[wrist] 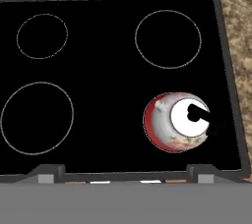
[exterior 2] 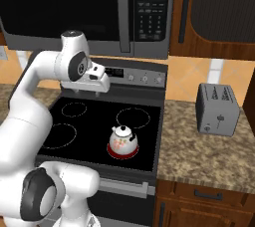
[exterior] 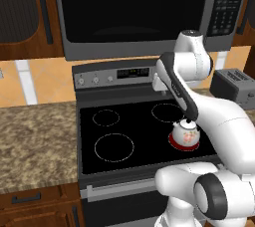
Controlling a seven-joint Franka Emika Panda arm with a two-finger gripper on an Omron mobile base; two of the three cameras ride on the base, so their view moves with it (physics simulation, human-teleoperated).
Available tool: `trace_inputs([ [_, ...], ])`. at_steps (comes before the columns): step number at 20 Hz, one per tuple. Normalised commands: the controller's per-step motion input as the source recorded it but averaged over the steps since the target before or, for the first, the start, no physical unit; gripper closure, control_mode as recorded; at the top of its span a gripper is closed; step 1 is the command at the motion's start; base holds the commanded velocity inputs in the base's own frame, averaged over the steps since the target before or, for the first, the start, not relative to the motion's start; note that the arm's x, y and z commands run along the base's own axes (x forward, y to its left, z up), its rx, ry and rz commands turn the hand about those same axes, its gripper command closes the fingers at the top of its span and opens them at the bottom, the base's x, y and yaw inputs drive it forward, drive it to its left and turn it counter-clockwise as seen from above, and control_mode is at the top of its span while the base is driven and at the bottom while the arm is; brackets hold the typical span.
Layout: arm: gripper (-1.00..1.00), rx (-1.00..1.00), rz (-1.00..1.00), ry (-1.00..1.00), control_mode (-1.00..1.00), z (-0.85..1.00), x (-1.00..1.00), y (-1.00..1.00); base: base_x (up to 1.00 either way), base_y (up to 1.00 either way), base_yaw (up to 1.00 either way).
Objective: Turn off the front right burner of the stove.
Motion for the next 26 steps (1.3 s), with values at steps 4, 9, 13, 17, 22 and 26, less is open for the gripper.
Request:
trace_inputs([
  [4, -1.00, 0.04, -0.11, 0.00, -1.00, -0.24, -0.05, -0.94, 0.00, 0.00, 0.00],
  [9, -1.00, 0.05, -0.01, -0.08, -1.00, -0.13, -0.21, -1.00, 0.00, 0.00, 0.00],
  [13, -1.00, 0.32, -0.04, -0.24, -1.00, 0.00, -0.16, -0.87, 0.00, 0.00, 0.00],
  [17, -1.00, 0.56, -0.09, -0.16, -1.00, 0.00, 0.01, -0.76, 0.00, 0.00, 0.00],
  [22, -1.00, 0.46, -0.17, -0.20, -1.00, -0.04, 0.10, -0.50, 0.00, 0.00, 0.00],
  [26, -1.00, 0.25, -0.20, -0.08, -1.00, 0.00, 0.49, -0.42, 0.00, 0.00, 0.00],
])
